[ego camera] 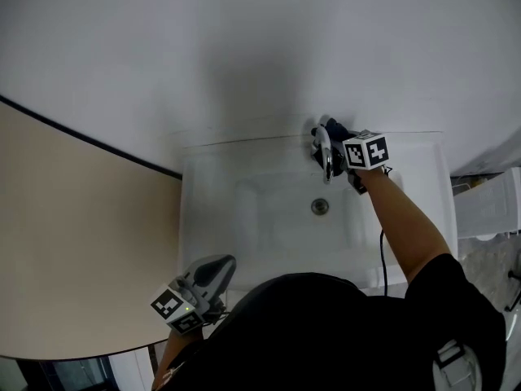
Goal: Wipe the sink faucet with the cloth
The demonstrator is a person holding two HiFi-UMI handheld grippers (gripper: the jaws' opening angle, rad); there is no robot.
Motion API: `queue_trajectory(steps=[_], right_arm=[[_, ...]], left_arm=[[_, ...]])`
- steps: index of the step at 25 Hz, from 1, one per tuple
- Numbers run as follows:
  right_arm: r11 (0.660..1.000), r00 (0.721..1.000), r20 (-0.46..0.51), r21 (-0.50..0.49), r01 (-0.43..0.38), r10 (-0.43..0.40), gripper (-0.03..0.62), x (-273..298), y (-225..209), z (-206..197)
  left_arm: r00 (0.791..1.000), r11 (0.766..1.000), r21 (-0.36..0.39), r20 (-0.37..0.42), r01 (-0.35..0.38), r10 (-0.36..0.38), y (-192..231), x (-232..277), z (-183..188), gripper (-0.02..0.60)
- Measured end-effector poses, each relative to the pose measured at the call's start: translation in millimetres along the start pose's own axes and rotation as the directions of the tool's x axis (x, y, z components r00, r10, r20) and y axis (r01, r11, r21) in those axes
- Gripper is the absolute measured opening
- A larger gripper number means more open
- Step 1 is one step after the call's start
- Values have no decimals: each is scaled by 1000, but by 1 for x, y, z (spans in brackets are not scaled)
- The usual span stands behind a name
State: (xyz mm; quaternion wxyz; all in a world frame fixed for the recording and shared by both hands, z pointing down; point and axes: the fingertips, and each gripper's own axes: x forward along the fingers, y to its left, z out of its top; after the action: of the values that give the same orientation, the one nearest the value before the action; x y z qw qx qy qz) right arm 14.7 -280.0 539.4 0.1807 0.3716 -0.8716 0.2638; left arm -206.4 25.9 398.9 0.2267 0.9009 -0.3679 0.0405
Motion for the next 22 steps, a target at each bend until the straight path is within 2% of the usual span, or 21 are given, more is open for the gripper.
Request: queue_trajectory(steps=[2,4,6,7,9,12,17,19,21,22], right_arm=[[999,1000,7,-34,-28,29,76,-25,0,5],[999,996,75,-3,54,-54,77,-61,-28,7],[986,985,92,101,134,-143,77,-79,-62,-15],[979,986,80,154,134,-147,77,-78,-69,-32],[971,992,65,221,89,-106,77,-62,-62,-61],[965,992,93,257,59,-86,75,-40,-50,-65],[994,996,40,83,75,-79,60,-39,-34,-58],[996,996,17,-34,84,-83,60,-37,-31,-53],[972,998,-29,-230,54,-62,69,-23,-17,-42],[937,996,-77,-349,15,-44,69,-10,-5,-39]], left_arm=[[1000,1000,8,-3,-4,4,4,0,1,0],[1000,1000,4,-2,-9,9,8,0,3,0],[1000,1000,-11,-8,-7,7,13,2,2,0],[1000,1000,-22,-9,-3,3,13,3,2,0],[1000,999,-40,-9,8,-8,11,7,3,0],[999,1000,-22,-37,14,-14,9,13,0,0],[998,1000,-10,-58,1,-2,8,12,-2,0],[998,1000,-13,-65,-2,1,8,10,-3,0],[998,1000,-9,-68,3,-4,8,13,-3,0],[997,1000,-6,-70,7,-7,8,15,-3,0]])
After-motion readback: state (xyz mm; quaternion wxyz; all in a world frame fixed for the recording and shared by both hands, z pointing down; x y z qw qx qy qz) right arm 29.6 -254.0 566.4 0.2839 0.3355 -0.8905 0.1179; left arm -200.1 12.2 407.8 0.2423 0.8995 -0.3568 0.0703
